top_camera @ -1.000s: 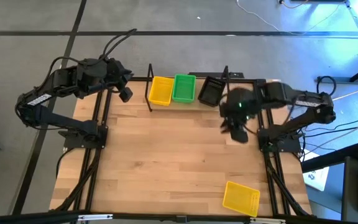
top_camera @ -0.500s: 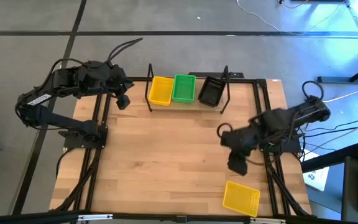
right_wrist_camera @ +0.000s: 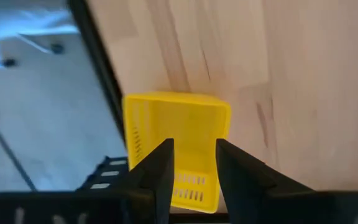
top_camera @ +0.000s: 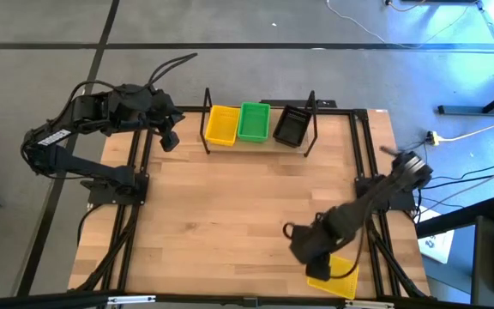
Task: Stack baskets on shelf by color
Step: Stack the yellow bin on top of the yellow bin on the shelf
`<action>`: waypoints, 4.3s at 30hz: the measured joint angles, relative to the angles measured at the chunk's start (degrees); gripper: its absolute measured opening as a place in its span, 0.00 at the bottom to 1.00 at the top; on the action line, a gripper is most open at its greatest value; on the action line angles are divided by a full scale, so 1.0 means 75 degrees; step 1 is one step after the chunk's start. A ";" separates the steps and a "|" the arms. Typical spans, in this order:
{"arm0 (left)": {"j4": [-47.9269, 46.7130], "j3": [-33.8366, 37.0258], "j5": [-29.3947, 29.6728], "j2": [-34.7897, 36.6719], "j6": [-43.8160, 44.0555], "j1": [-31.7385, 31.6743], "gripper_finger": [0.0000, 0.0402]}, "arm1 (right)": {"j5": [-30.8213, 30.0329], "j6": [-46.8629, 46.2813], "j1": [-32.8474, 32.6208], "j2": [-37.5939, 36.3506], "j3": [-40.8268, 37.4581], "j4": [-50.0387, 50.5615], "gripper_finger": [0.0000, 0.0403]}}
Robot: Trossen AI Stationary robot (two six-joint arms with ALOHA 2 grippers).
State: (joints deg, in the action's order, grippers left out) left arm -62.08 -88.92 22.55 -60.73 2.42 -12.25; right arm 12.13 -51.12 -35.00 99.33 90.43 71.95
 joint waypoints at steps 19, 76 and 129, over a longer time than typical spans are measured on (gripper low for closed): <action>-0.0004 0.0000 -0.0363 0.0000 -0.0004 0.0003 0.12 | 0.0959 0.0289 -0.0328 0.1451 -0.0914 0.0452 0.22; -0.0001 0.0003 -0.0355 0.0000 -0.0189 0.0002 0.12 | -0.0152 0.2320 0.1371 0.1184 -0.2206 -0.1014 0.01; 0.2456 -0.0005 -0.0856 -0.0728 -0.5272 0.0006 0.12 | -0.6470 0.1952 0.5993 0.1337 0.4278 -0.2500 0.00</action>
State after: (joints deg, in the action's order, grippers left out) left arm -43.66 -88.96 16.13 -66.19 -37.13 -12.21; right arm -36.40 -36.48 9.96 109.35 122.52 53.20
